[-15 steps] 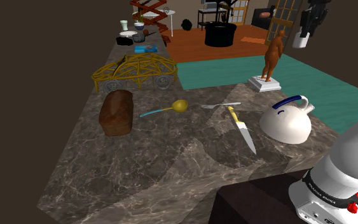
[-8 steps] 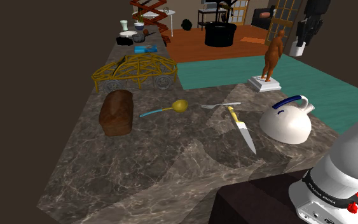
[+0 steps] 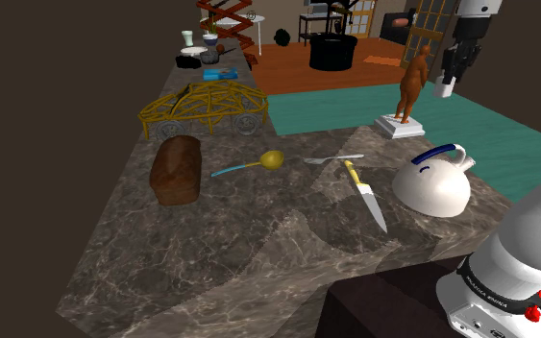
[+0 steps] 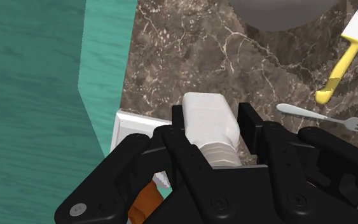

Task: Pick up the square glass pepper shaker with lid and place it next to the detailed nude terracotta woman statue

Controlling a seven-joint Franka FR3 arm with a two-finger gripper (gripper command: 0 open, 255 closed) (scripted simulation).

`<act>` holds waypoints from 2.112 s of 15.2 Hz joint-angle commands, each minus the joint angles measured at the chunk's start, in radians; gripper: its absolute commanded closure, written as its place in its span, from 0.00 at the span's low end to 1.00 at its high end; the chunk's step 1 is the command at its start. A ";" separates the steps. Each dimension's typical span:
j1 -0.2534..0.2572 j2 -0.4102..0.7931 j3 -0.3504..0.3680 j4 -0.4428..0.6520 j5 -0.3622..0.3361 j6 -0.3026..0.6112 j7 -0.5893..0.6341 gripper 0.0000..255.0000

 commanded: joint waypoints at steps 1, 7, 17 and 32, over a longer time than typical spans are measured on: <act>0.000 -0.004 0.001 -0.030 -0.002 0.027 0.004 1.00; -0.003 -0.002 -0.004 -0.110 -0.004 0.108 0.006 1.00; -0.006 0.021 -0.016 -0.224 0.003 0.242 0.000 1.00; -0.009 0.105 -0.037 -0.356 0.044 0.446 -0.032 1.00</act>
